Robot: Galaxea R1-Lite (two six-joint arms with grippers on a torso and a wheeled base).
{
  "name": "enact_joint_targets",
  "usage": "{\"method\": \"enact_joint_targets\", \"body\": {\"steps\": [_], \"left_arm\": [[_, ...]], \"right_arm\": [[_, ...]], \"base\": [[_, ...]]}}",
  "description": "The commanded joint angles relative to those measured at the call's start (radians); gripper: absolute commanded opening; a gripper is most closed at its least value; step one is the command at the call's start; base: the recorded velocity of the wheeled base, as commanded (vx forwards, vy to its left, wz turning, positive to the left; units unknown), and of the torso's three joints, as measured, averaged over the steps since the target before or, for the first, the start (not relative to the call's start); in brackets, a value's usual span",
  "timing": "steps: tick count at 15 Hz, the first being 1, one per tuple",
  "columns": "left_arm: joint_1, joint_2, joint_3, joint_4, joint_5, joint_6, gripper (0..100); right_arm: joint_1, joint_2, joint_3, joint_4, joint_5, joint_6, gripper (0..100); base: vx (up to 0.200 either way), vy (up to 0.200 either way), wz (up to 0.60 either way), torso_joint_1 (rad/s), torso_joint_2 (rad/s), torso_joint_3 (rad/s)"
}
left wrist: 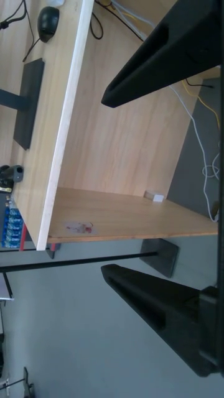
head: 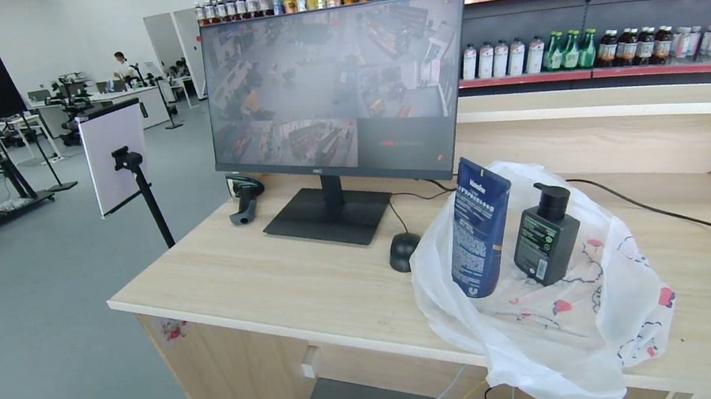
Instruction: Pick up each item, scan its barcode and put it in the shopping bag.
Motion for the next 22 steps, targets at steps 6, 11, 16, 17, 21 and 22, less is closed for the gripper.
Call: {"method": "enact_joint_targets", "body": {"steps": [6,11,16,17,21,22], "left_arm": [[0.0,0.0,0.0,0.0,0.0,0.001,100],[0.001,0.0,0.0,0.0,0.0,0.001,100],[0.0,0.0,0.0,0.0,0.0,-0.001,100],[0.0,0.0,0.0,0.0,0.0,-0.001,100],[0.0,0.0,0.0,0.0,0.0,-0.001,100],[0.001,0.0,0.0,0.0,0.0,-0.002,100]], "right_arm": [[-0.044,-0.36,-0.015,0.301,-0.121,0.005,100],[-0.224,-0.443,-0.002,0.295,-0.128,-0.013,100],[-0.227,-0.521,-0.002,0.295,-0.123,-0.018,100],[-0.227,-0.521,-0.002,0.297,-0.123,-0.035,100],[-0.227,-0.521,-0.002,0.297,-0.121,-0.045,100],[-0.227,-0.521,-0.002,0.297,-0.121,-0.041,100]], "base": [[0.0,0.0,0.0,0.0,0.0,0.0],[0.0,0.0,0.0,0.0,0.0,0.0],[0.0,0.0,0.0,0.0,0.0,0.0],[0.0,0.0,0.0,0.0,0.0,0.0],[-0.2,0.0,0.0,0.008,0.0,0.001],[-0.2,0.0,0.0,-0.012,-0.01,0.002]]}}
